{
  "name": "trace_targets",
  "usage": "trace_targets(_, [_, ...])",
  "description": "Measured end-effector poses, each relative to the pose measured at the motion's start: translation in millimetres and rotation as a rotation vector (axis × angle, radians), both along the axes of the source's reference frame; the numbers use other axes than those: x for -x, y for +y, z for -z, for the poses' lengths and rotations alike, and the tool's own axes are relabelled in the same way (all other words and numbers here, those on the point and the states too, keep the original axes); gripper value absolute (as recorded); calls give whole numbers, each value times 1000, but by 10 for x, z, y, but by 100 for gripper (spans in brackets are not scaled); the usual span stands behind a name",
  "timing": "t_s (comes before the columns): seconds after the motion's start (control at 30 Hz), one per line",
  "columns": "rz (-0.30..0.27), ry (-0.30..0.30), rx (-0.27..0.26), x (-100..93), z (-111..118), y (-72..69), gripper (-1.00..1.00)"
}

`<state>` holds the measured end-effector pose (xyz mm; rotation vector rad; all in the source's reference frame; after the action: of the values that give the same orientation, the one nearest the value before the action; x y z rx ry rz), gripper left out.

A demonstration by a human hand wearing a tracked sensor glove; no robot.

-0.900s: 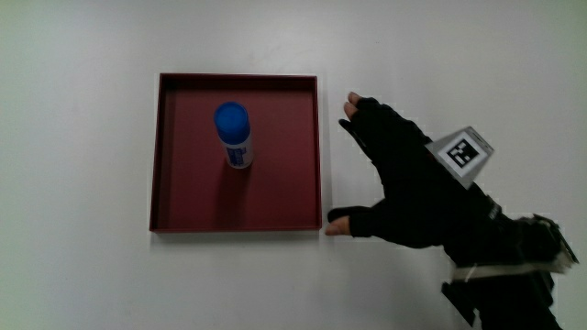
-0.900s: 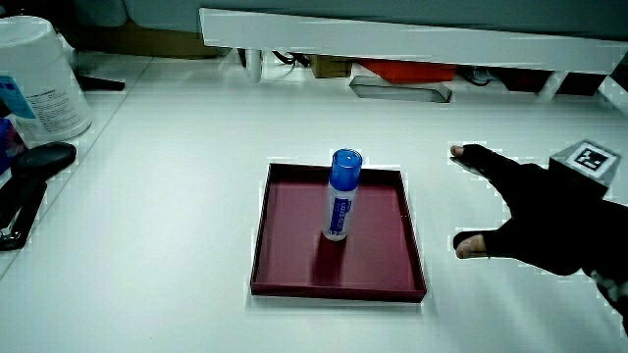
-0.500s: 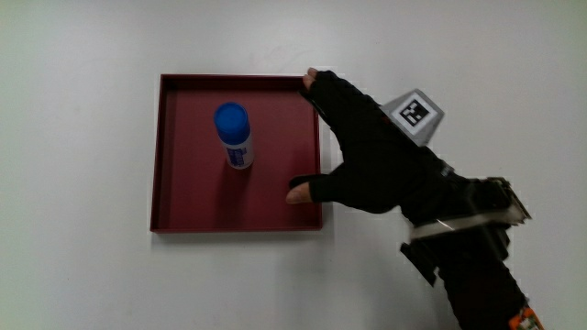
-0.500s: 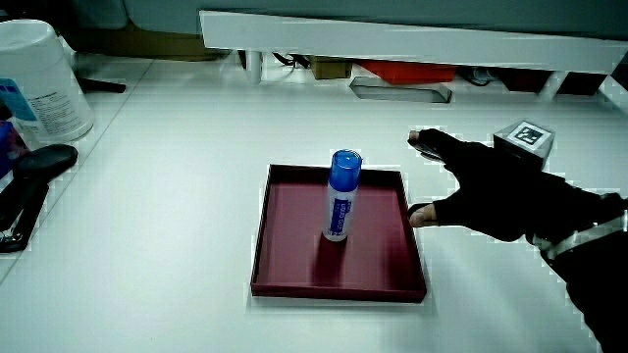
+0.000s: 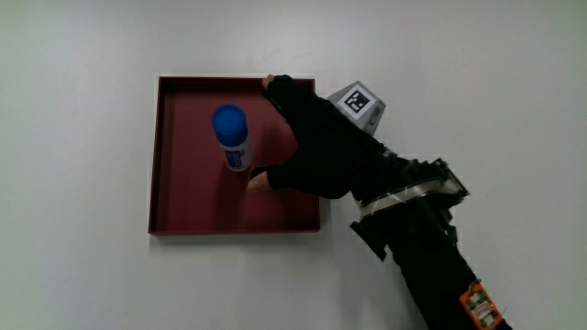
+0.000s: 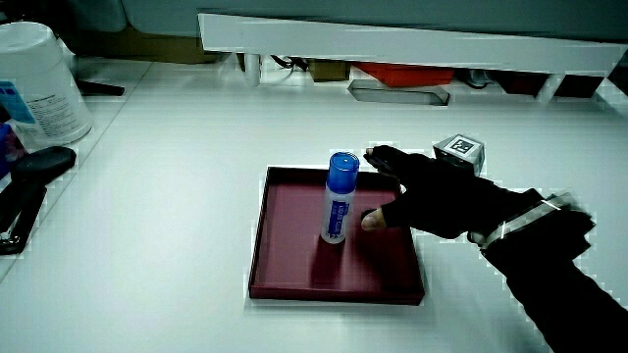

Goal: Pick glue from plate

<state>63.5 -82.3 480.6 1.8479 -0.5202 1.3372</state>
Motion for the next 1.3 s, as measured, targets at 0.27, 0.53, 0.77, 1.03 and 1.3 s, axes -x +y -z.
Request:
trace_targets(0.27, [-1, -42, 14, 126, -145, 1, 0])
trace_targets(0.53, [-29, -70, 21, 132, -163, -5, 13])
trace_targets(0.77, [-50, -79, 19, 144, -152, -22, 60])
trace_targets(1.03, [-96, -68, -40, 115, -143, -45, 100])
trace_targets(1.3, [-114, -72, -99, 100, -95, -19, 100])
